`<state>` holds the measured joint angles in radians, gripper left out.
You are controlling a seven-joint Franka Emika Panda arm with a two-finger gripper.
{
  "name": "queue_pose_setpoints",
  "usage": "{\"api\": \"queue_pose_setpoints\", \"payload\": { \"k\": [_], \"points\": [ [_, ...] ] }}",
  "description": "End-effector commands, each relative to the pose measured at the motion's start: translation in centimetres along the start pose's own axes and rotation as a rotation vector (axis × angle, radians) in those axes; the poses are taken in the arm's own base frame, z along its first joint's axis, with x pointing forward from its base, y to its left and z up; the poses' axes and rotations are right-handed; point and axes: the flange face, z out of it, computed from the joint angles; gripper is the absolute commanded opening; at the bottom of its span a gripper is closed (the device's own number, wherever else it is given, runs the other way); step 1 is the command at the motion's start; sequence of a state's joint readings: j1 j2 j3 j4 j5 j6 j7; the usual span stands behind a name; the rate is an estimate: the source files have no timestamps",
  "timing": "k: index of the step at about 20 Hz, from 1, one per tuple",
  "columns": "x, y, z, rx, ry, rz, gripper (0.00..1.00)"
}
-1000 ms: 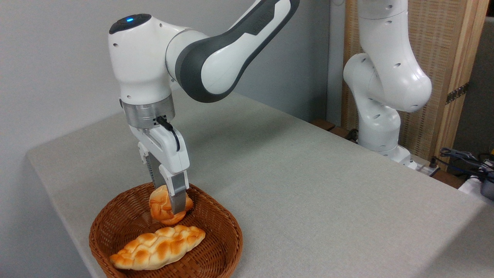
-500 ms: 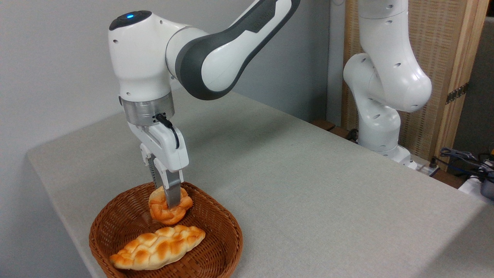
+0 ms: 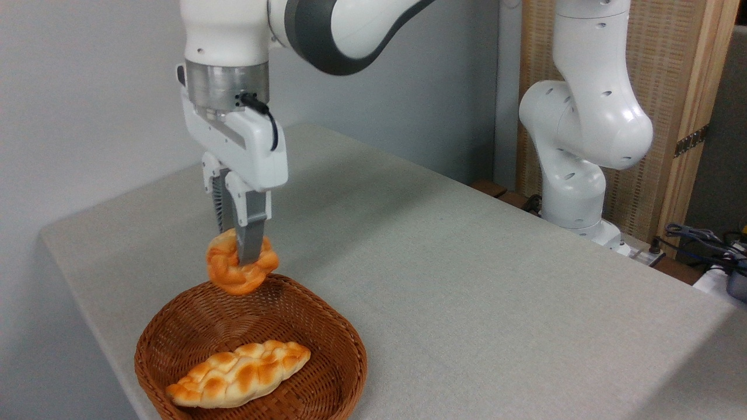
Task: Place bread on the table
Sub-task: 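Lift the round bun up out of the basket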
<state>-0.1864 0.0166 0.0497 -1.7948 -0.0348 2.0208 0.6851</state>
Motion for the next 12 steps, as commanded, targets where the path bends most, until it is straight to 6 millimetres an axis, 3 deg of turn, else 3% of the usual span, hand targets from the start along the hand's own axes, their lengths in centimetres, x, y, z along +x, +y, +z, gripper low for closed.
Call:
{"api": "queue_pose_setpoints", "payload": {
  "k": [1,12],
  "points": [
    [-1.4,1.2,-0.4,-0.07,-0.046,-0.011,0.42],
    [-3.7,6.2,3.1,-0.243,-0.131,-0.035,0.49]
  ]
}}
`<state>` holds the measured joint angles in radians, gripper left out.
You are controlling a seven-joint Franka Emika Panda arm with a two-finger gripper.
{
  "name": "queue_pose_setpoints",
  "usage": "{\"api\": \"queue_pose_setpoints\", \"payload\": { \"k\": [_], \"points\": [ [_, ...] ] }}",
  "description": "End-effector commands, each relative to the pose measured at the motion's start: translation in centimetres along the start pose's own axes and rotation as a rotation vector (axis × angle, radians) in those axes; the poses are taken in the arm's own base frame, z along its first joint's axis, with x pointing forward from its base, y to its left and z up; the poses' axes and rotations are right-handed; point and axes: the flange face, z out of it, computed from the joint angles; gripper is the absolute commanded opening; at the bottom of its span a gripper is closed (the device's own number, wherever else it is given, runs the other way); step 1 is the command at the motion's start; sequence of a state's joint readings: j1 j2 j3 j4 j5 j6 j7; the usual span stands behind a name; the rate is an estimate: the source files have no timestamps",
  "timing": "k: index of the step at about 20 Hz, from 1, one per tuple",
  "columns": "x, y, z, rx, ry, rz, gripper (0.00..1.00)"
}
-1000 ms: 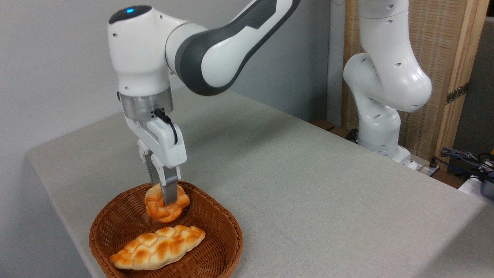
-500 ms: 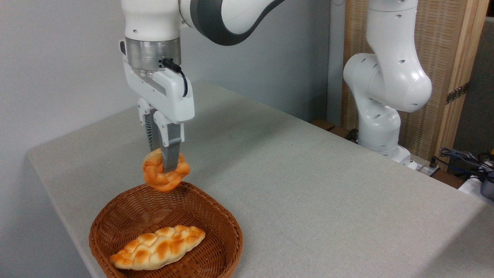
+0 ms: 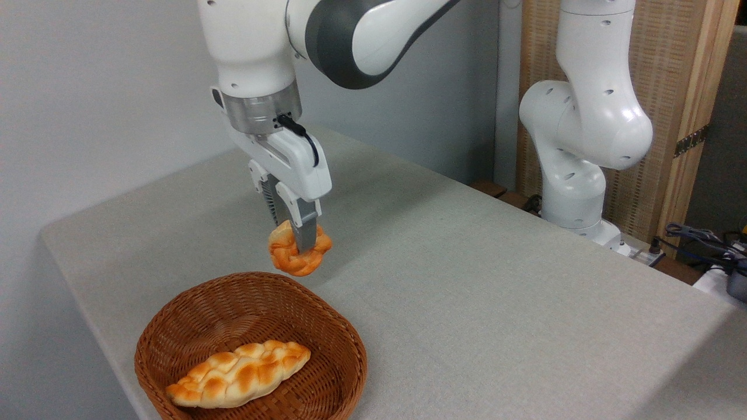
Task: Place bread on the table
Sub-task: 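Lift the round bun up out of the basket, then move the bun beside the basket and lower it onto the table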
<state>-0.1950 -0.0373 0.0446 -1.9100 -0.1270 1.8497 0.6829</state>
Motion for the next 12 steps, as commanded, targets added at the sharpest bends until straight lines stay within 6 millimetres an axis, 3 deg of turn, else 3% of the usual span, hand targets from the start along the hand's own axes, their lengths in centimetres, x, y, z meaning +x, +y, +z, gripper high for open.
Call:
{"api": "queue_pose_setpoints", "payload": {
  "k": [1,2,5,12],
  "points": [
    [-0.4,2.8,1.0,-0.035,-0.017,0.006,0.61],
    [-0.1,3.1,1.7,-0.041,-0.03,0.009,0.78],
    [0.3,3.0,3.4,-0.056,-0.057,0.007,0.97],
    [1.0,3.3,4.6,-0.056,-0.077,0.025,1.0]
  ]
}}
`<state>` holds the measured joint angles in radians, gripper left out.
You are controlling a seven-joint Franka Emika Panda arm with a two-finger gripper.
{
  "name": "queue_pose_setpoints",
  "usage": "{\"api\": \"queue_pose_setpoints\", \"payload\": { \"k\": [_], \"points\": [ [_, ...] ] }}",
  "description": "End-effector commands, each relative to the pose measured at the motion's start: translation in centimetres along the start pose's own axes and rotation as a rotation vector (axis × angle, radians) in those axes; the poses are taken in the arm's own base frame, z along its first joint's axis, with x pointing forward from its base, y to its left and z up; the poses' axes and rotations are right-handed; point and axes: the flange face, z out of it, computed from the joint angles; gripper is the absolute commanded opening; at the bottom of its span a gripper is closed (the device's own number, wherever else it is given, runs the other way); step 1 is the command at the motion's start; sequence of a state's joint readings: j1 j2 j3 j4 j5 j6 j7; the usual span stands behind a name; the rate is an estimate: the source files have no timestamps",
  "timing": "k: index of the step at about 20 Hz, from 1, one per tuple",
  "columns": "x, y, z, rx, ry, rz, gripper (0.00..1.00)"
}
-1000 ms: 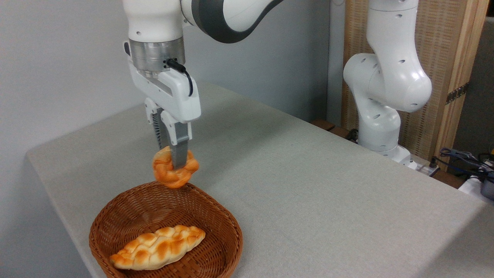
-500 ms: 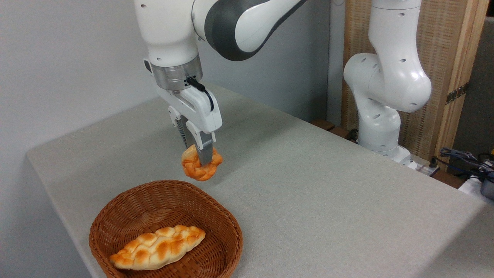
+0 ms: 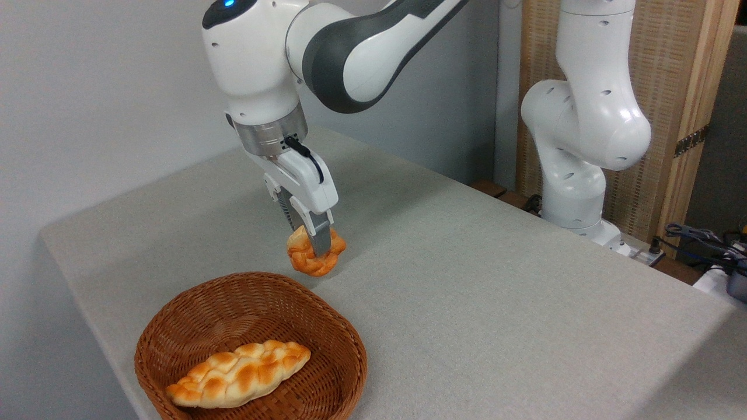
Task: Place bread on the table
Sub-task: 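Move the bun beside the basket and lower it onto the table, then open the gripper to release the bun and raise it away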
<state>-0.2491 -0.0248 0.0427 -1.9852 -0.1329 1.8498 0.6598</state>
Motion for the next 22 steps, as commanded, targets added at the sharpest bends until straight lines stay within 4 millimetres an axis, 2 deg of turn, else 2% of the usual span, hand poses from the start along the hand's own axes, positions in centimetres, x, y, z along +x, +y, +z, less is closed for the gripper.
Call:
{"api": "queue_pose_setpoints", "payload": {
  "k": [1,8,10,16,19,22],
  "points": [
    [0.5,0.7,0.1,0.0,-0.004,0.005,1.0],
    [0.5,0.7,0.0,0.005,0.0,0.008,1.0],
    [0.6,0.7,-0.7,0.012,0.012,0.007,1.0],
    [1.4,-0.5,-5.8,0.101,0.131,0.003,1.0],
    [0.9,-1.3,-7.6,0.167,0.132,0.005,1.0],
    [-0.3,-3.1,-9.3,0.204,0.148,-0.025,1.0]
  ]
}}
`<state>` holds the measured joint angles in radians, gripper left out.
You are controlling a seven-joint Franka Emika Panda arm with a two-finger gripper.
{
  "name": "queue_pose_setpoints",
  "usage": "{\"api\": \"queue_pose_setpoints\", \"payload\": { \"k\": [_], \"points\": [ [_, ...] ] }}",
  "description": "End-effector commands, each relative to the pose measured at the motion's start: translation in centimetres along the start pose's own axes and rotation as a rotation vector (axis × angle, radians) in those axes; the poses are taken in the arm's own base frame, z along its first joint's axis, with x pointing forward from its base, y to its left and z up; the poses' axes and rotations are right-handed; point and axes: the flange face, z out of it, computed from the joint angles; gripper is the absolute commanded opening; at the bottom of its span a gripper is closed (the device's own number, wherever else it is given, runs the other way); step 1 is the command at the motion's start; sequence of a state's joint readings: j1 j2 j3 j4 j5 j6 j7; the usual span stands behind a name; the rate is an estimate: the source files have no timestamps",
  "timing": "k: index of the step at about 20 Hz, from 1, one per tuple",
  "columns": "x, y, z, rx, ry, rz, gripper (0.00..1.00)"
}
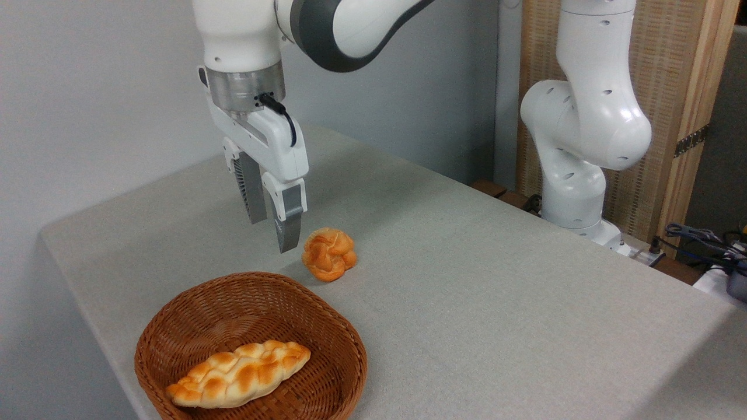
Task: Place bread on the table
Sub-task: 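Open the gripper to release the bun and raise it away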
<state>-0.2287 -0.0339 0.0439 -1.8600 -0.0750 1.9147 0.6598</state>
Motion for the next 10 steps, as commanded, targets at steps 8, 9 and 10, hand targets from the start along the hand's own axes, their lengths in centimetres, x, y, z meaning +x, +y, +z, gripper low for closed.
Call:
{"api": "queue_pose_setpoints", "payload": {
  "k": [8,9,10],
  "points": [
    [-3.1,-5.1,-3.6,0.062,0.056,-0.096,1.0],
    [-3.1,-5.1,-3.6,0.061,0.057,-0.097,1.0],
    [-3.1,-5.1,-3.6,0.061,0.057,-0.092,1.0]
  ]
}}
